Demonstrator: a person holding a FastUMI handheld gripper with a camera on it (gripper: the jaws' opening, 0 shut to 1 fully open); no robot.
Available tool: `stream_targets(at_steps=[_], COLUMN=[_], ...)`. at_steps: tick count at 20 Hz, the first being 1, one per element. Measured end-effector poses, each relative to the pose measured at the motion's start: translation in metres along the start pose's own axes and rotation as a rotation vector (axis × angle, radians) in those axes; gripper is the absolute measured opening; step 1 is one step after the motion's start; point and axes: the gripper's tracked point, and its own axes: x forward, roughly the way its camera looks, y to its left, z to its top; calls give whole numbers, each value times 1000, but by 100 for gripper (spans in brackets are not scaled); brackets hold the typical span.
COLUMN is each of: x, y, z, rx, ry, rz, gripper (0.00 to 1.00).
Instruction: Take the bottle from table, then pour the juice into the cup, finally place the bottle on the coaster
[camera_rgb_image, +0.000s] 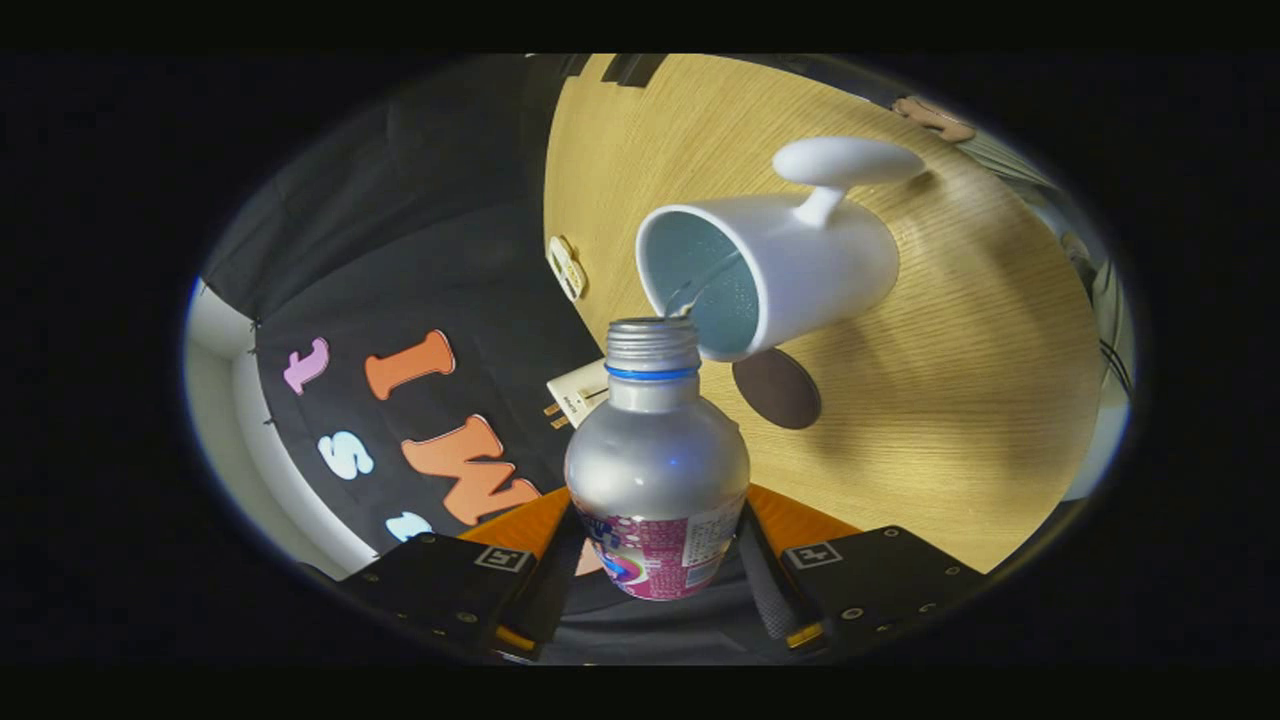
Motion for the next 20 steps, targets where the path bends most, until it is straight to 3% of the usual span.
stream_targets(at_steps=[20], x=[2], y=[4], z=[-3], rx=[61], ry=[3], rz=[-16], gripper=[77])
